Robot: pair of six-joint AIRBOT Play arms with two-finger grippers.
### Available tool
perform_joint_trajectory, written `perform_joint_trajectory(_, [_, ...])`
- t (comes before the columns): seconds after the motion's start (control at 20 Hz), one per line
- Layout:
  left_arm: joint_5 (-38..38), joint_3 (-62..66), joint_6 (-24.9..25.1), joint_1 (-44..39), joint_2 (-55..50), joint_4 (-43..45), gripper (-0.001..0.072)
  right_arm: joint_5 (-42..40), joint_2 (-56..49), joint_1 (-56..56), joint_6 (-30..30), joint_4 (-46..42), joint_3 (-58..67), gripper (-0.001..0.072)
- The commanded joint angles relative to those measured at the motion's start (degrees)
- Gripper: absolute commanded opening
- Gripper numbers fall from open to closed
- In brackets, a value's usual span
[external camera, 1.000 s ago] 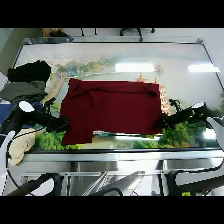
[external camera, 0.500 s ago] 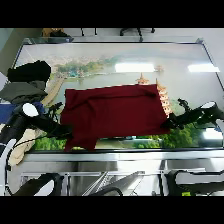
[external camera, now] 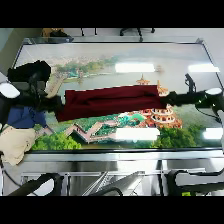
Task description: Fold the shirts.
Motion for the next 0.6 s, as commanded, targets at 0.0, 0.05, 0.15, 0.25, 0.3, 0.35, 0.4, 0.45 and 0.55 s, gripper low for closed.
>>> perform_joint_trajectory(0.0, [3.9,10.7,0.4,-0.5,-10.2,-1.0,0.0014,-10.9,-5.6,5.0,-1.6,0.1,6.1,0.0017])
perform_joint_trajectory(0.05, [5.0,12.8,0.5,-0.9,-13.4,-1.0,0.0014,-12.2,-7.8,5.6,-1.8,0.1,7.1,0.0017])
perform_joint_trajectory(0.15, [5.2,17.0,0.5,-1.3,-20.1,-0.5,0.0014,-14.4,-11.9,6.1,-3.4,0.1,8.7,0.0017])
perform_joint_trajectory(0.25, [3.9,20.4,0.6,-1.6,-26.4,0.2,0.0014,-15.5,-15.1,6.2,-4.6,0.1,9.6,0.0018])
perform_joint_trajectory(0.3, [4.1,21.4,0.6,-1.6,-28.9,0.5,0.0014,-15.7,-16.1,6.2,-4.9,0.1,9.9,0.0018])
perform_joint_trajectory(0.35, [4.2,22.7,0.6,-1.6,-31.2,1.4,0.0014,-15.8,-16.6,6.2,-5.9,0.2,10.0,0.0017])
perform_joint_trajectory(0.4, [4.2,24.2,0.6,-1.6,-33.4,1.4,0.0014,-16.2,-16.7,6.1,-6.1,0.1,10.1,0.0018])
perform_joint_trajectory(0.45, [4.0,25.8,1.3,-1.6,-35.2,1.4,0.0014,-16.2,-16.4,6.0,-6.0,0.2,10.4,0.0033])
perform_joint_trajectory(0.55, [3.2,29.3,2.1,-1.8,-37.3,1.1,0.0018,-12.9,-15.5,5.3,-5.9,0.1,12.6,0.0451])
